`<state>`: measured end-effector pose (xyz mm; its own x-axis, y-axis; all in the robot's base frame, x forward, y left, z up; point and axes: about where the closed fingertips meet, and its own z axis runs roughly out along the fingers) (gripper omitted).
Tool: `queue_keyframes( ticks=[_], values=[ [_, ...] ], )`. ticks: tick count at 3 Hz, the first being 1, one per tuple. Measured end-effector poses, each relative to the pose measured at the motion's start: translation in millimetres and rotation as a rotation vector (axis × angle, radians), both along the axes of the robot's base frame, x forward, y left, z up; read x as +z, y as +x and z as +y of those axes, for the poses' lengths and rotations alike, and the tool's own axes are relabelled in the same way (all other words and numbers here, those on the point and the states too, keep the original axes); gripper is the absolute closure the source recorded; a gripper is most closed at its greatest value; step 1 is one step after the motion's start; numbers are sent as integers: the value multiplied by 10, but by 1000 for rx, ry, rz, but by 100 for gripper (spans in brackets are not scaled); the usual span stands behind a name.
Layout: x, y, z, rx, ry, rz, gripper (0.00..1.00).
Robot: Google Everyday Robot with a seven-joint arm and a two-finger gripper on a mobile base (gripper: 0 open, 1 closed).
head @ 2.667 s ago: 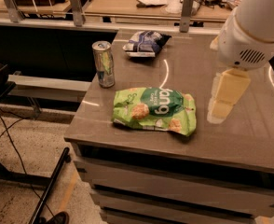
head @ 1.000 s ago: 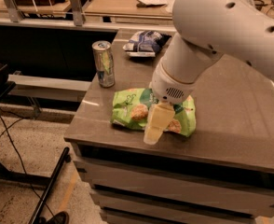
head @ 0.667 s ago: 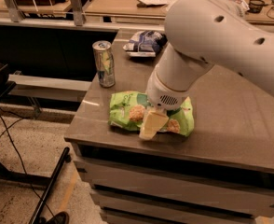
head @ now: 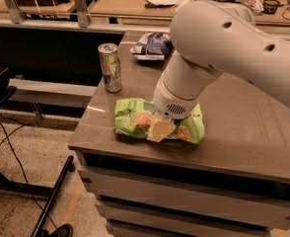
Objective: Pick green rice chip bag
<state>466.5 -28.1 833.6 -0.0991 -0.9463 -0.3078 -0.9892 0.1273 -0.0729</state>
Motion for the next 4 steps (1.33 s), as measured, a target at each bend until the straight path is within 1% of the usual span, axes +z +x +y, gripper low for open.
queue_keyframes(
  ticks=[1,2,3,4],
  values=[
    [83,35,-71,-16,71,26,100],
    [314,114,-229,-46,147,18,100],
    [822,293,-574,-89,229,-65,100],
    [822,293,-573,-89,229,-65,100]
  ],
)
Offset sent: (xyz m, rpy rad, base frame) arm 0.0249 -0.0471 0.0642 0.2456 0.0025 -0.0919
